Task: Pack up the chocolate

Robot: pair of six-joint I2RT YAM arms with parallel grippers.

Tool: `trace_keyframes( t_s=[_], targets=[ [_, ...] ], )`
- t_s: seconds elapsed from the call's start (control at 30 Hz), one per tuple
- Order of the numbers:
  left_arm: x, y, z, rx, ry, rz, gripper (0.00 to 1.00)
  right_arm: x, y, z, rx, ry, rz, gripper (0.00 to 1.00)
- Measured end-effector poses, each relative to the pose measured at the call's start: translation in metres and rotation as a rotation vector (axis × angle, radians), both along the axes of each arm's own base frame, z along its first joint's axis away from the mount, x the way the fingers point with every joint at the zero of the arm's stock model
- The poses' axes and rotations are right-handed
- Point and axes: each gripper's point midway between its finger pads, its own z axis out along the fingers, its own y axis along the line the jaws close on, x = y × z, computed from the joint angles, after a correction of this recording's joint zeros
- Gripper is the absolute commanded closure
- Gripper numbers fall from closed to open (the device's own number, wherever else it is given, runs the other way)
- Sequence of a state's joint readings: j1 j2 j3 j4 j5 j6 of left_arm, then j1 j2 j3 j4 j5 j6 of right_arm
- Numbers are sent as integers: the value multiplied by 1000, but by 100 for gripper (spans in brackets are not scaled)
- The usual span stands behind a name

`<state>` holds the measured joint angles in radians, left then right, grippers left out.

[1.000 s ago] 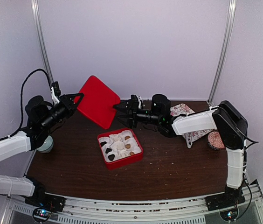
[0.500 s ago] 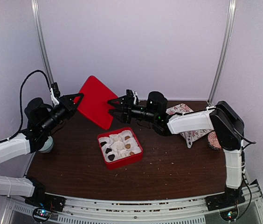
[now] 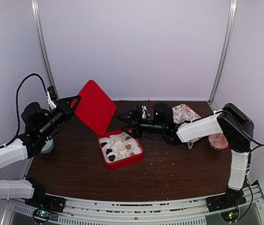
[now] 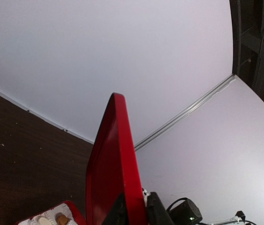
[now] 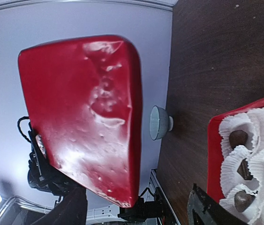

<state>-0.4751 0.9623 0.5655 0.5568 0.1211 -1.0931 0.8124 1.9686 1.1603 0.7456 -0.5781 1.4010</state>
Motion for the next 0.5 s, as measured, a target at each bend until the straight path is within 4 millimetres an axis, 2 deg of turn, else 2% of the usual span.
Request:
trace_keyframes(
  t_s=[0.07, 0.13, 0.3, 0.4, 0.5],
  targets=[
    [0, 1, 1, -3, -2, 6, 83, 1, -3, -6, -23, 3, -13, 24],
    [1, 1, 1, -7, 0, 8, 83, 4, -2, -1, -10, -7, -19, 24],
    [3, -1, 4, -39, -6, 0, 83, 16, 25, 43, 103, -79, -3, 24],
    [2, -4, 7, -57, -11, -8, 84, 18, 36, 62, 168, -104, 7, 23],
    [1, -5, 9, -63, -16, -13, 84, 18, 42, 52, 168, -89, 11, 22]
  ],
)
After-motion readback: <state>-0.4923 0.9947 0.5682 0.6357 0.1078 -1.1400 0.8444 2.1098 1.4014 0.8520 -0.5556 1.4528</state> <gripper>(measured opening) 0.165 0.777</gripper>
